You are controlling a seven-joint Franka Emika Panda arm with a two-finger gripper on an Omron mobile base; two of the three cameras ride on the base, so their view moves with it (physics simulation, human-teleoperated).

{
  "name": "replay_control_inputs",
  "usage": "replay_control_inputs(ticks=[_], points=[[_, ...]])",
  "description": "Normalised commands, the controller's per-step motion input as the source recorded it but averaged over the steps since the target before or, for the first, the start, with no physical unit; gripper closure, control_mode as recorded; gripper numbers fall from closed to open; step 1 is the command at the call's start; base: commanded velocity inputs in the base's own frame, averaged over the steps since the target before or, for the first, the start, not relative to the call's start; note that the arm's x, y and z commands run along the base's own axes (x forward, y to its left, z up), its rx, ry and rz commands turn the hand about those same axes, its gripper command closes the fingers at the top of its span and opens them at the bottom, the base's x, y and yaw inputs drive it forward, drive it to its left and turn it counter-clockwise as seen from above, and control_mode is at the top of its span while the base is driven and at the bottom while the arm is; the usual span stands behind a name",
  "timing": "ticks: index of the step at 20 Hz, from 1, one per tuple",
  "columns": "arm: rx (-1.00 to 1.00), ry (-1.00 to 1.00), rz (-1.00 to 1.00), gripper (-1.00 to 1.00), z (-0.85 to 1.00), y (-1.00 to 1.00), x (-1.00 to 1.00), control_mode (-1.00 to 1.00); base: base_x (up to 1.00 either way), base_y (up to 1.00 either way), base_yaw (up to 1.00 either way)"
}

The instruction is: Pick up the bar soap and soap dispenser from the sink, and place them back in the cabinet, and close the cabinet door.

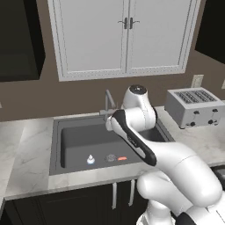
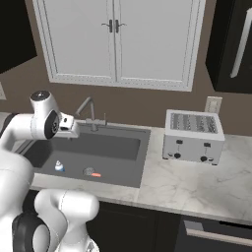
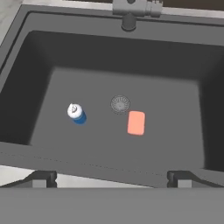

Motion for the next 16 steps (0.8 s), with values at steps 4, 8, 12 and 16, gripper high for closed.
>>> replay_control_inputs(ticks=[4,8,12,16], points=[[0.0,0.0,0.0,-1.0,-0.12,0.16,0.01,-1.0,0.0,0.0,0.0],[0.0,0.0,0.0,-1.0,-0.13,0.18,0.03,-1.0,0.0,0.0,0.0],[0.0,0.0,0.0,-1.0,-0.13,0.15,0.02,-1.0,0.0,0.0,0.0],[0.0,0.0,0.0,-1.0,-0.11,0.14,0.06,-1.0,0.0,0.0,0.0]])
